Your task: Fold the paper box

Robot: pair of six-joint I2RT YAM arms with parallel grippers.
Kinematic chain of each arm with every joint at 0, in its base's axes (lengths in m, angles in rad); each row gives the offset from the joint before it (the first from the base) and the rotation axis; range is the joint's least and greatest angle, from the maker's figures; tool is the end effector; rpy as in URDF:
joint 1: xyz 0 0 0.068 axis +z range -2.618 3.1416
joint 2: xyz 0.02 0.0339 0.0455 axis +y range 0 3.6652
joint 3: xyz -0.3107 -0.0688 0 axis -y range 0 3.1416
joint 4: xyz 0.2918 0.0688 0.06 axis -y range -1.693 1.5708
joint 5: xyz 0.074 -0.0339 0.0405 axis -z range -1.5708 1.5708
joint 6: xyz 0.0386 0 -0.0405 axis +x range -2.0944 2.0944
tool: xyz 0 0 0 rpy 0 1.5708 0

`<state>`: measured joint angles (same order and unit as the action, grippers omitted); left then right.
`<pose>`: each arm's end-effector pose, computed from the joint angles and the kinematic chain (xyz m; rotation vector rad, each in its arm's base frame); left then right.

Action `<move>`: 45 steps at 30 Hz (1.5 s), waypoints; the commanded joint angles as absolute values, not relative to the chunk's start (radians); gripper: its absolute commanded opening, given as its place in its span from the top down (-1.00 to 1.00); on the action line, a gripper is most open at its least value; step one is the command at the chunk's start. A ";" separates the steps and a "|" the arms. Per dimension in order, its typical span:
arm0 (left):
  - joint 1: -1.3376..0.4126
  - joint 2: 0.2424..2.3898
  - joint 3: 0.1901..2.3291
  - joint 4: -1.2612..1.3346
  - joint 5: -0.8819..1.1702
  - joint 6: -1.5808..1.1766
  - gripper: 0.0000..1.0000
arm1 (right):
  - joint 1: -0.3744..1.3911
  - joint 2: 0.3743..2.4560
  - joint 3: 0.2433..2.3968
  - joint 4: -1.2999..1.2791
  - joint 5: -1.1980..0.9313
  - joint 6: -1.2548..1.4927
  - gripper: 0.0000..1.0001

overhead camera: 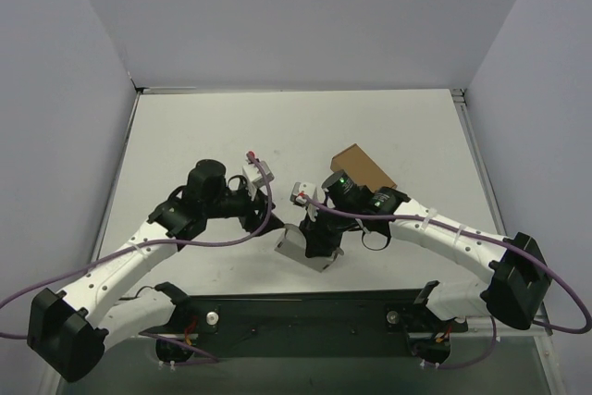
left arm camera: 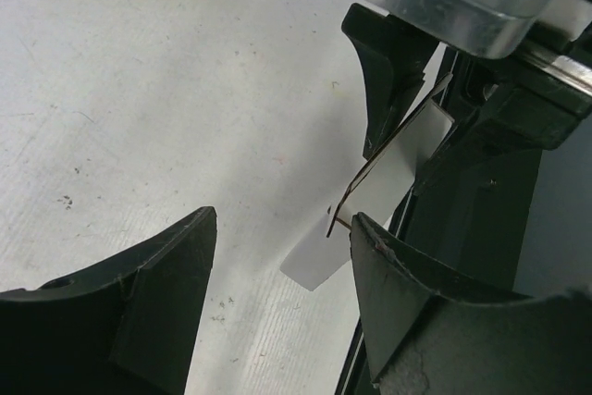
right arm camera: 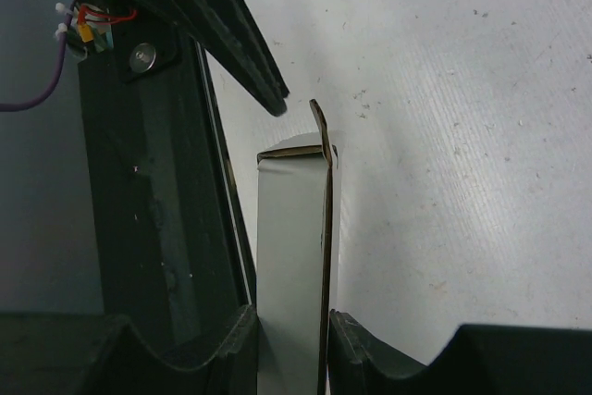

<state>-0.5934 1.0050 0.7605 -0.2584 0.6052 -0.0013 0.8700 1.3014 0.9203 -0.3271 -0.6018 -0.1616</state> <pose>0.1898 -0.1545 0.3124 0.9783 1.8857 -0.9854 0.1837 0.2517 0.2913 -1.4356 1.8587 1.0478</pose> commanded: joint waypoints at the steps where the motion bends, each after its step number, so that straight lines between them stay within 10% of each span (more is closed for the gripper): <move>1: -0.627 1.043 0.792 -0.248 0.649 0.046 -0.38 | 0.861 1.305 0.960 -0.342 -0.678 -0.187 0.62; 12: -0.661 1.100 0.805 -0.258 0.664 0.066 -0.12 | 0.853 1.319 0.963 -0.342 -0.693 -0.192 0.63; 25: -0.690 1.092 0.798 -0.253 0.673 0.078 1.00 | 0.850 1.325 0.963 -0.342 -0.683 -0.192 0.64; 39: -0.756 1.026 0.750 -0.222 0.562 0.098 1.00 | 0.847 1.312 0.943 -0.305 -0.586 -0.166 0.66; 45: -0.752 1.029 0.749 -0.226 0.500 0.087 1.00 | 0.786 1.232 0.865 -0.206 -0.551 -0.084 -0.10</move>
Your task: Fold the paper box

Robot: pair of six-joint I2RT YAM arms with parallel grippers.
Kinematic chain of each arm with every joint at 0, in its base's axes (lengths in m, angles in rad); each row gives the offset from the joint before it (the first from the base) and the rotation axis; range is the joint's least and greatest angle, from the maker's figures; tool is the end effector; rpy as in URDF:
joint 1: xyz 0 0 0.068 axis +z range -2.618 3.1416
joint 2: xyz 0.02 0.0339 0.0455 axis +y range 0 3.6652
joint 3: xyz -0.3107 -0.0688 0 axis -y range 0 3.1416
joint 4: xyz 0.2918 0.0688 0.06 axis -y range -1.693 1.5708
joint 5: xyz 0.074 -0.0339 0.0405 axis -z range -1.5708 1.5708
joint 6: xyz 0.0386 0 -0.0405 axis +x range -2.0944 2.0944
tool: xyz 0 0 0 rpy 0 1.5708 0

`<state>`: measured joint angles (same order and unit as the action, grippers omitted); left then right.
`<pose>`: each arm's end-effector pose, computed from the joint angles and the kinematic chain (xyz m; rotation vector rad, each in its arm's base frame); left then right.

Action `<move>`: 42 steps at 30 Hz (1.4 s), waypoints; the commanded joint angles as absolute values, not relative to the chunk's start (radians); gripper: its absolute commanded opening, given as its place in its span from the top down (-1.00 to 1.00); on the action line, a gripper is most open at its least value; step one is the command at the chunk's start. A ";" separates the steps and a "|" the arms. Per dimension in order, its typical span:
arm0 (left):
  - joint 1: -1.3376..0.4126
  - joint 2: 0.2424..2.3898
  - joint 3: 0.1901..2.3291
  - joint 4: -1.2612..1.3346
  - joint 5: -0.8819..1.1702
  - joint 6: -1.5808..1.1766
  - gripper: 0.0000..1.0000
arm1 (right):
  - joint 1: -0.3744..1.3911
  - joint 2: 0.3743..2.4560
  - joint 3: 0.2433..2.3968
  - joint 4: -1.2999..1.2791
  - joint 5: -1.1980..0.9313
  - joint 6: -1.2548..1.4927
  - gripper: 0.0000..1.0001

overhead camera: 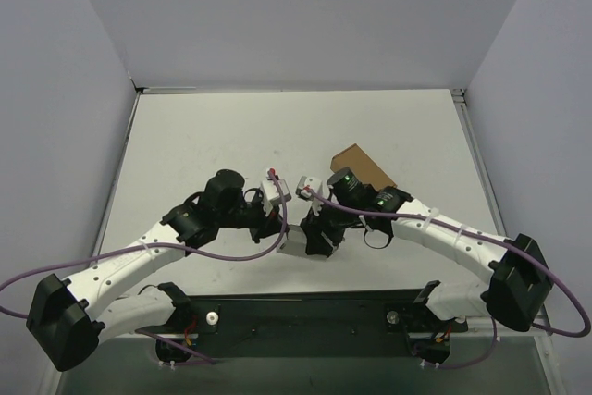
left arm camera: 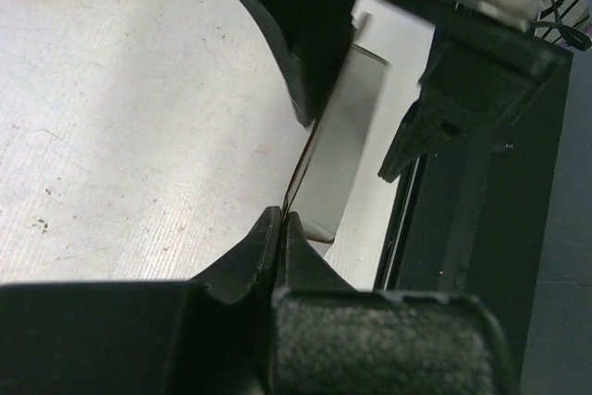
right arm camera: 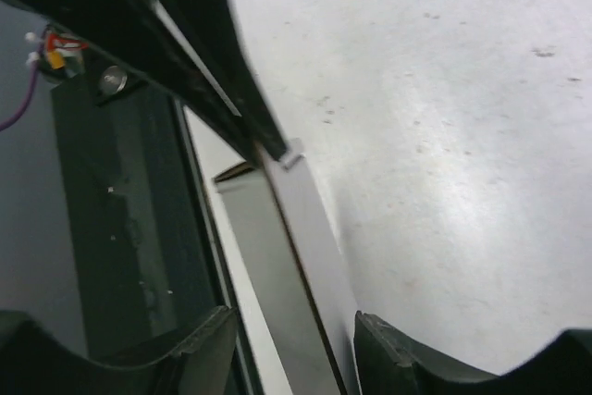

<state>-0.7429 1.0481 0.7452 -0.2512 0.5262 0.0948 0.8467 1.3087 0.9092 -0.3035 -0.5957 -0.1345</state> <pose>0.1729 -0.1852 0.2964 1.1751 1.8422 -0.9351 0.1908 0.2484 0.2869 -1.3848 1.8918 1.0428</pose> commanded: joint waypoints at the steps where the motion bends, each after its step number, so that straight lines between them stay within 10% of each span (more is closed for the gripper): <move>1: -0.752 1.025 0.743 -0.222 0.497 0.087 1.00 | 0.773 1.201 0.850 -0.174 -0.551 -0.069 -0.24; 13: -0.735 1.034 0.736 -0.222 0.499 0.078 1.00 | 0.631 0.947 0.617 -0.095 -0.474 0.063 -0.36; 42: -0.701 0.968 0.712 -0.198 0.580 0.055 1.00 | 0.578 0.879 0.540 -0.015 -0.600 0.041 0.28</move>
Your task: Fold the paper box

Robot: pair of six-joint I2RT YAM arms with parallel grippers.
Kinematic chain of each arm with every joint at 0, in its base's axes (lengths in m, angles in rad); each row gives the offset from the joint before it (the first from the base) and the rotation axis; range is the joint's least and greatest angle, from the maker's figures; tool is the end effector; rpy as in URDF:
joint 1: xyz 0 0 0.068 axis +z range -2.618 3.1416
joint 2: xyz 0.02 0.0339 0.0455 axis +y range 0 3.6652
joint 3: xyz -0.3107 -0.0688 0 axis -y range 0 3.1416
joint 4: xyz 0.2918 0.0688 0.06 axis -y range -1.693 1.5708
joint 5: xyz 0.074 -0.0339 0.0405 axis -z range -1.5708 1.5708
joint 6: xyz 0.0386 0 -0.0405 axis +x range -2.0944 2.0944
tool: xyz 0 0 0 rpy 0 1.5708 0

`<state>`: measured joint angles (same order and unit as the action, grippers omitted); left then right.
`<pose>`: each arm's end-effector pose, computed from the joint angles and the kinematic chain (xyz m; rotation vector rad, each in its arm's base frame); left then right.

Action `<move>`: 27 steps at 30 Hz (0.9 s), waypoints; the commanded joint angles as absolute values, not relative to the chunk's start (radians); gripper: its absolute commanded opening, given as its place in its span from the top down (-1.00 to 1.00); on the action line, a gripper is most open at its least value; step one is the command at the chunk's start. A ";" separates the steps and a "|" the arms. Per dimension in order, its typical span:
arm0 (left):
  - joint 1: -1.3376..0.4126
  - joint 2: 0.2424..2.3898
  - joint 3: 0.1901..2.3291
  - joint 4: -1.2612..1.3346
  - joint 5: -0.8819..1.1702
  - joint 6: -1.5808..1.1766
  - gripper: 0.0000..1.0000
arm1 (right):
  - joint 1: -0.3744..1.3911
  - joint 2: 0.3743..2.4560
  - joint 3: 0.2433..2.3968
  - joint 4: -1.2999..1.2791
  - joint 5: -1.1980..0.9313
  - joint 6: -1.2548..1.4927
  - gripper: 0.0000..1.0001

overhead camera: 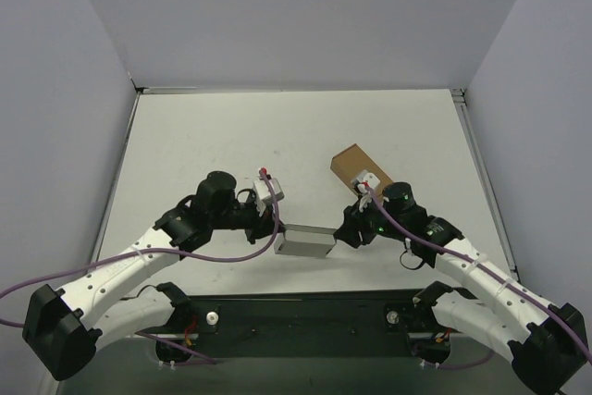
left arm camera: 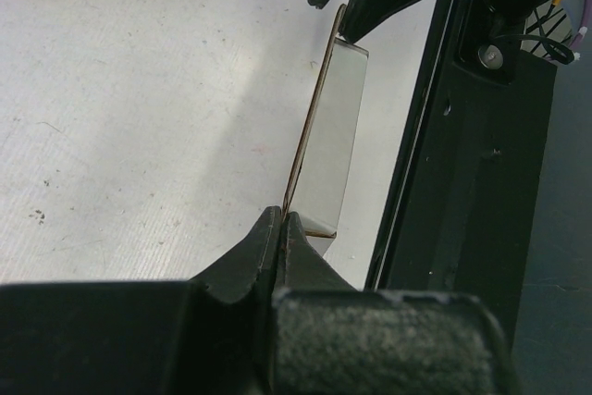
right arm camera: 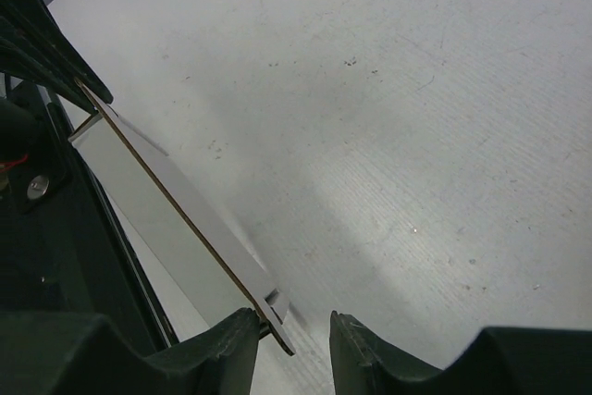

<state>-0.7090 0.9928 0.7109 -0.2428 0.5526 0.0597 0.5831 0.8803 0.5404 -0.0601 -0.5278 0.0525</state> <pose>0.1687 -0.1714 0.2967 1.1205 1.8424 -0.9633 0.1697 0.1352 0.2705 -0.8699 1.8358 0.9275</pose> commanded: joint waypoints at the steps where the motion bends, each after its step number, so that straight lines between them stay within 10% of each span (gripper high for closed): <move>1: -0.700 0.968 0.713 -0.198 0.572 0.054 1.00 | 0.578 0.879 0.538 -0.015 -0.618 0.040 0.29; 27: -0.663 0.976 0.709 -0.175 0.598 0.020 1.00 | 0.583 0.890 0.543 -0.026 -0.669 0.051 1.00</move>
